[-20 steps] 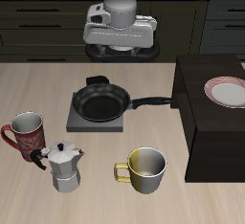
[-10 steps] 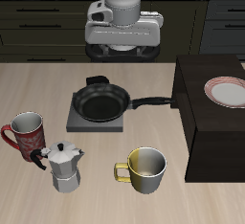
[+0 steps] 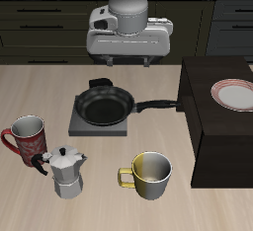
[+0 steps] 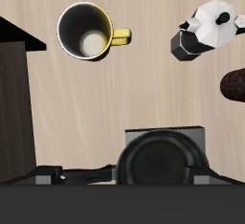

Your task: Place the white and yellow mug on the plate

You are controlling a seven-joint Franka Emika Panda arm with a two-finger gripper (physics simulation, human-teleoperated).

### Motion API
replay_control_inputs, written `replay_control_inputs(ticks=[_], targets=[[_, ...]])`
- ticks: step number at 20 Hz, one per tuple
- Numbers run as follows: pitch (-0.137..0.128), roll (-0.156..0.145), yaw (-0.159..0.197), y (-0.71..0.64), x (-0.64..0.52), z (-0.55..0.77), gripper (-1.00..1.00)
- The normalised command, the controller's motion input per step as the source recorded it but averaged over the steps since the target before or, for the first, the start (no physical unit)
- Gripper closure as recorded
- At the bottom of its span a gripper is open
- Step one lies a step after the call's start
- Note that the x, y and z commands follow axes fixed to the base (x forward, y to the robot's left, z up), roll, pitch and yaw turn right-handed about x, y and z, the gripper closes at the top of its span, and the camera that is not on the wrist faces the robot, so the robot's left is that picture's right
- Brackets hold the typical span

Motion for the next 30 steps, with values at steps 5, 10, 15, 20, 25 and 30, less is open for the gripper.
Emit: replay_control_inputs(ticks=[5,10,15,20,25,30], targets=[[0.003,-0.026,-0.005,-0.05,0.38,-0.01,-1.00],[0.015,-0.010,-0.015,0.12,0.43,-0.11,-1.00],[-0.015,0.000,0.001,0.16,0.26,-0.05,-1.00],[-0.032,-0.003,-0.021,0.08,0.28,0.01,-1.00],[-0.044,-0.024,-0.014,0.02,0.21,-0.01,-1.00],[0.031,0.036,-0.048,0.12,0.12,-0.24,-1.00]])
